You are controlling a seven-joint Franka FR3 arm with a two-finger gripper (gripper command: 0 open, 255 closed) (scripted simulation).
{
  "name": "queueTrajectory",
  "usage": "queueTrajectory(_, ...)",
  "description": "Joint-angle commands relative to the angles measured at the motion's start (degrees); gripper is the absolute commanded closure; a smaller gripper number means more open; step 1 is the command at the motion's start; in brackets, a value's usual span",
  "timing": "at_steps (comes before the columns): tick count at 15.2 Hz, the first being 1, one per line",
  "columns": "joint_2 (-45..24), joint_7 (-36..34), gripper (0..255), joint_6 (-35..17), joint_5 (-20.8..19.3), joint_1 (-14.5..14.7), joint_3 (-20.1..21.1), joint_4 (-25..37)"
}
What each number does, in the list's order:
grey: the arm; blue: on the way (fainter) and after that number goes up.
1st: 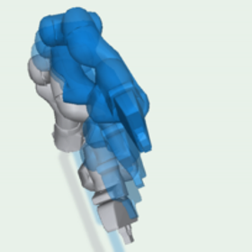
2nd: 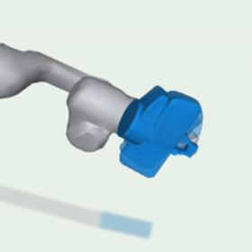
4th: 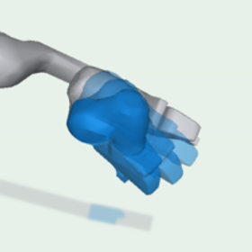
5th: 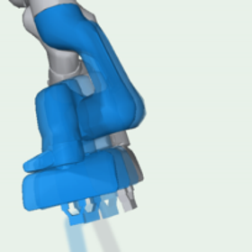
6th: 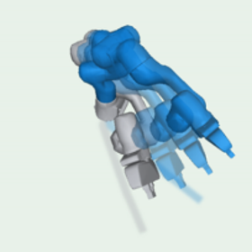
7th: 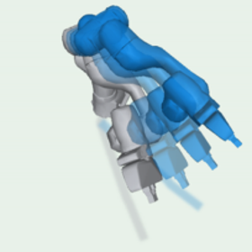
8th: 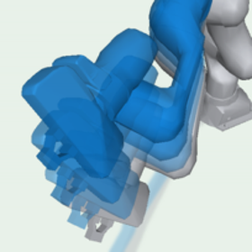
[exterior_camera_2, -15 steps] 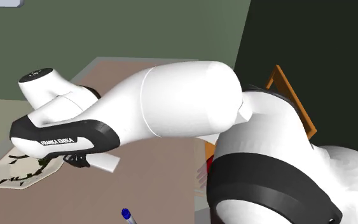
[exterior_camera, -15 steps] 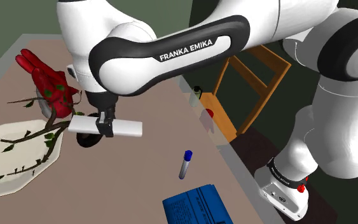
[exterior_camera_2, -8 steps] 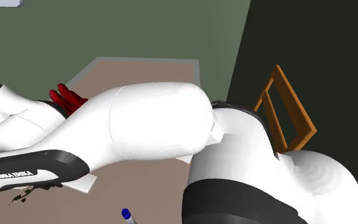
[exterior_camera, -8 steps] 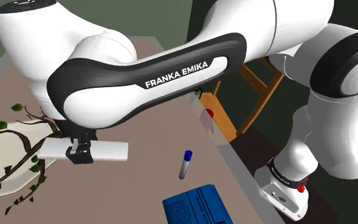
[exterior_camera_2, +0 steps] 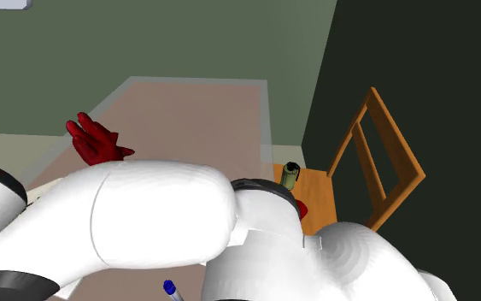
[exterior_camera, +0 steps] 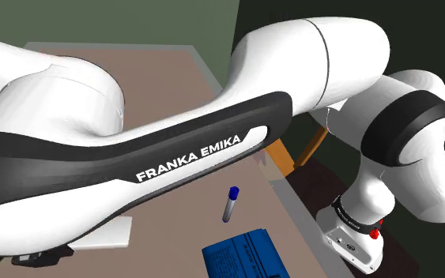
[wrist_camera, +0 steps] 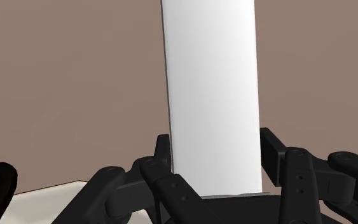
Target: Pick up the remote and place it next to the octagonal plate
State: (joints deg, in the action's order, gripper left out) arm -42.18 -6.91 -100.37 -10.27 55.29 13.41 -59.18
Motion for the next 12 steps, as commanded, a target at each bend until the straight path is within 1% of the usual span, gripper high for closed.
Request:
queueTrajectory(1, -2.4, -1.0, 255, 1.8, -0.3, 1.6, 0.0, 4.2)
queueTrajectory(12, -2.8, -1.7, 255, -6.4, -0.7, 0.9, -0.2, -3.7)
